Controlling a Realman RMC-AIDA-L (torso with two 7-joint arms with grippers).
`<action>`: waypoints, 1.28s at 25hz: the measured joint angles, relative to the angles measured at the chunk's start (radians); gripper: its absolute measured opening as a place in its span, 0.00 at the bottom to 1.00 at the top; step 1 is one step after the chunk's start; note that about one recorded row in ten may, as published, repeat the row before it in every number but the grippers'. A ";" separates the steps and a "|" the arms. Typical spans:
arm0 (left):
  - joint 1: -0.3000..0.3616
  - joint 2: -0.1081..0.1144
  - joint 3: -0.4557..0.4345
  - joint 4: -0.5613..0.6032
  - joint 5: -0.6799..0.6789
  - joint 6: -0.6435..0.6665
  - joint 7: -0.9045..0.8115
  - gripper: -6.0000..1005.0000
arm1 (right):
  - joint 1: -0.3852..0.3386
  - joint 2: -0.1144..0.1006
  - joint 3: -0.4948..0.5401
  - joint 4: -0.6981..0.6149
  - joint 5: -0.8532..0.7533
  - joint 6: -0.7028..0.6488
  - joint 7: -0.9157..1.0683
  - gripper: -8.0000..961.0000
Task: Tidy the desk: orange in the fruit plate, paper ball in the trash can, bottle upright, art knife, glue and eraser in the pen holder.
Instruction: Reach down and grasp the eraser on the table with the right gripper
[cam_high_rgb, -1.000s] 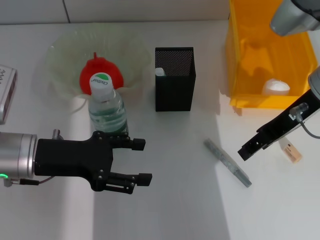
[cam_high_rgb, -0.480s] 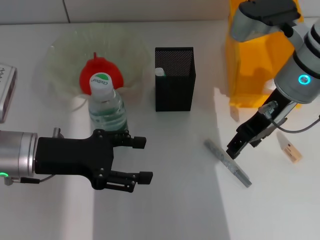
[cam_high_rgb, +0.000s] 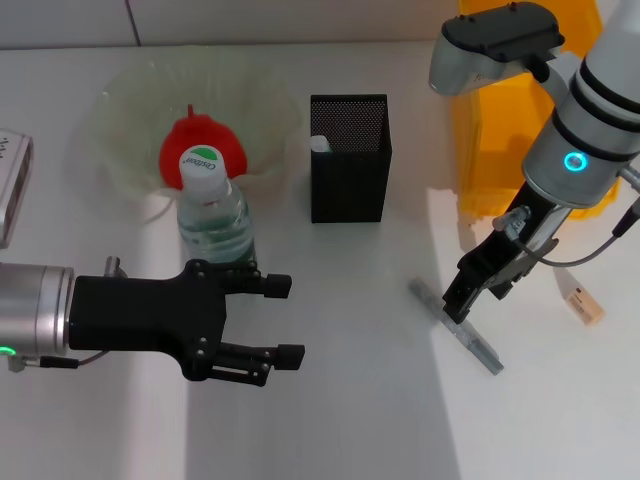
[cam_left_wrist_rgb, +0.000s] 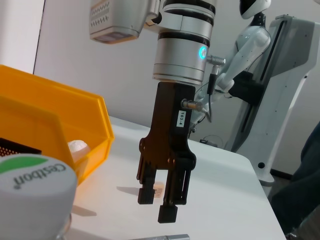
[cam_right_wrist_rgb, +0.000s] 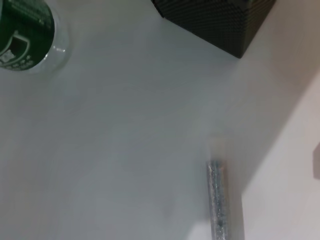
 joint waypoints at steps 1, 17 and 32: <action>0.001 0.000 0.000 0.000 0.000 0.000 0.000 0.83 | 0.000 0.000 0.000 0.002 0.000 0.001 0.000 0.67; 0.000 0.000 0.000 0.000 0.001 -0.001 0.002 0.83 | 0.008 0.001 -0.027 0.015 0.000 0.015 0.006 0.67; -0.011 0.001 0.000 0.004 0.001 -0.004 0.003 0.83 | -0.289 -0.005 0.114 -0.469 -0.179 -0.169 0.020 0.67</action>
